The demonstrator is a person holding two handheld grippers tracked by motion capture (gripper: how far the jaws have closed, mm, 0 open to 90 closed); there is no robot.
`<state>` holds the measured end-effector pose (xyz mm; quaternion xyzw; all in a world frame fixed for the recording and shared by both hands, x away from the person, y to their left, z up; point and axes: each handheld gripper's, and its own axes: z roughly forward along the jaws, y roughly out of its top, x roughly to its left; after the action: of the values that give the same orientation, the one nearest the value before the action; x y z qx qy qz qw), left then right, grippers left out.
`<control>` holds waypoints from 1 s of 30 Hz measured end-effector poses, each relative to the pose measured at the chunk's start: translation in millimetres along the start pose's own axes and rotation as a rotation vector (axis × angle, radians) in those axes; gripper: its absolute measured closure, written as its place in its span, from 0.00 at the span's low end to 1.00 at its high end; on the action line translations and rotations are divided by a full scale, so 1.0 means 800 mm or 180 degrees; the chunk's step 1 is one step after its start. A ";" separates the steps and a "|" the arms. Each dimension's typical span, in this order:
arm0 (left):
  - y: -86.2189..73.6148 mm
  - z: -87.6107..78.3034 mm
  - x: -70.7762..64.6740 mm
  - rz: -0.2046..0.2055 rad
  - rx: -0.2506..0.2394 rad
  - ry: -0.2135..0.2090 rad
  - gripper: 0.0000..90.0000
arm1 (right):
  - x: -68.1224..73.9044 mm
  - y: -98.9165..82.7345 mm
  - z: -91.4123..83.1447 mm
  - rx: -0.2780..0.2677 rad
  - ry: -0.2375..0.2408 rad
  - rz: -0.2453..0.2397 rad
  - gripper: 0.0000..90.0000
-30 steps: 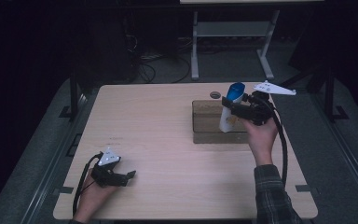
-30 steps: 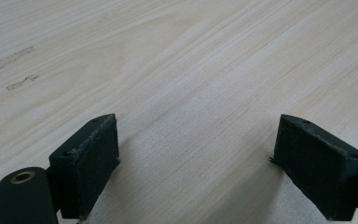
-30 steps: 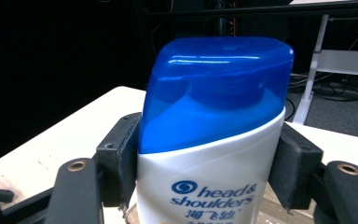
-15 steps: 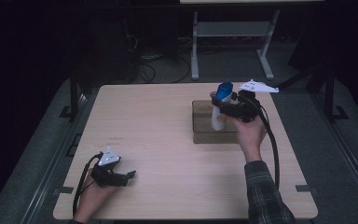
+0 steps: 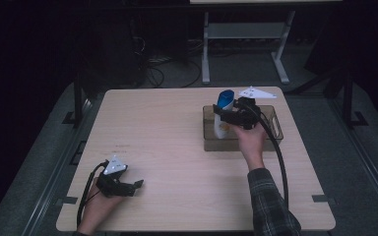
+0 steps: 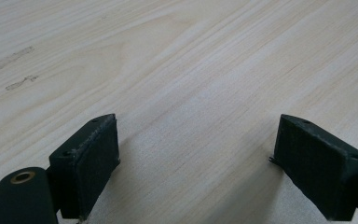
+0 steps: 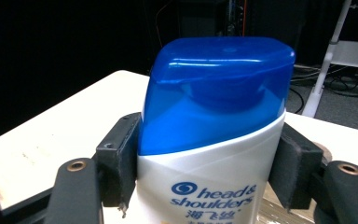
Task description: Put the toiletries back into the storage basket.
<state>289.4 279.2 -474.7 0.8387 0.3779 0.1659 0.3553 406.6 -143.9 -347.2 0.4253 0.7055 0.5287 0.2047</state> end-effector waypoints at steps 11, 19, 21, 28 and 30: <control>0.000 0.000 0.000 -0.0003 0.0001 -0.0004 0.14 | 0.007 -0.016 0.023 0.0137 0.0001 -0.0021 0.38; 0.000 0.000 0.000 -0.0006 -0.0008 -0.0005 0.14 | 0.006 -0.026 0.030 0.0195 0.0017 0.0010 0.38; 0.000 0.000 0.000 -0.0007 -0.0002 -0.0007 0.14 | 0.007 -0.030 0.034 0.0250 0.0031 -0.0004 0.38; 0.000 0.000 0.000 -0.0005 -0.0003 -0.0006 0.14 | 0.013 -0.034 0.039 0.0328 0.0069 -0.0043 0.38; 0.000 0.000 0.000 -0.0005 -0.0003 -0.0006 0.14 | 0.015 -0.035 0.040 0.0354 0.0068 -0.0066 0.38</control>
<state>289.2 279.0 -474.8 0.8384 0.3782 0.1649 0.3562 413.2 -118.1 -382.7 0.4230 0.7403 0.4910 0.1787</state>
